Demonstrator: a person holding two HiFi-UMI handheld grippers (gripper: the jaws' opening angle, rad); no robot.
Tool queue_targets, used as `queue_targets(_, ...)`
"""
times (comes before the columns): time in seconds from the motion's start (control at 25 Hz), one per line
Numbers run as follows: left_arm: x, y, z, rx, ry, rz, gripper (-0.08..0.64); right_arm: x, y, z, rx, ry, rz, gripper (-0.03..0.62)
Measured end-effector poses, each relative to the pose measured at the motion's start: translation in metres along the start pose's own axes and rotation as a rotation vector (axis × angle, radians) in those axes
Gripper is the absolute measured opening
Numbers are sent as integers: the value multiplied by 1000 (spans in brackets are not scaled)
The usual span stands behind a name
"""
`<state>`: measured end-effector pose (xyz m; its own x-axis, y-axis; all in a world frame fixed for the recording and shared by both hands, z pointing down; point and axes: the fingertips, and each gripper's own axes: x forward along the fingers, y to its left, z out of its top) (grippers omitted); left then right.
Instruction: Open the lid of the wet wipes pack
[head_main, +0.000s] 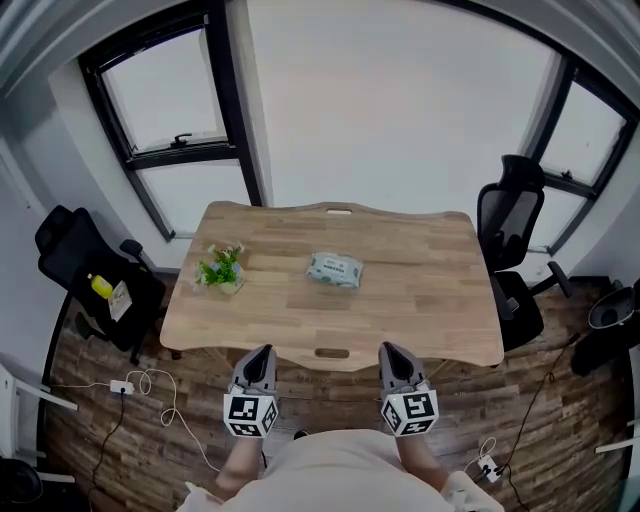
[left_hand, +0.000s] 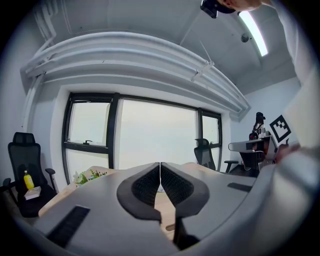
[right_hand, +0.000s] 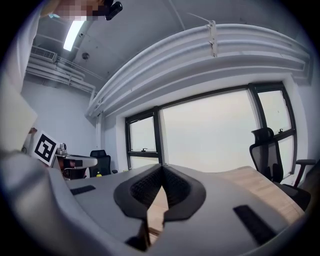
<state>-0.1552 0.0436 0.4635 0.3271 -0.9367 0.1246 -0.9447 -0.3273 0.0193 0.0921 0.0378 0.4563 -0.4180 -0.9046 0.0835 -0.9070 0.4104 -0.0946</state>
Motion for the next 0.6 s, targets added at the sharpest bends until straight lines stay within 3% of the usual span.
queue_targets(0.6,10,-4,4,4,-2,-2,21,9,-6,7,-15,-19,7,8)
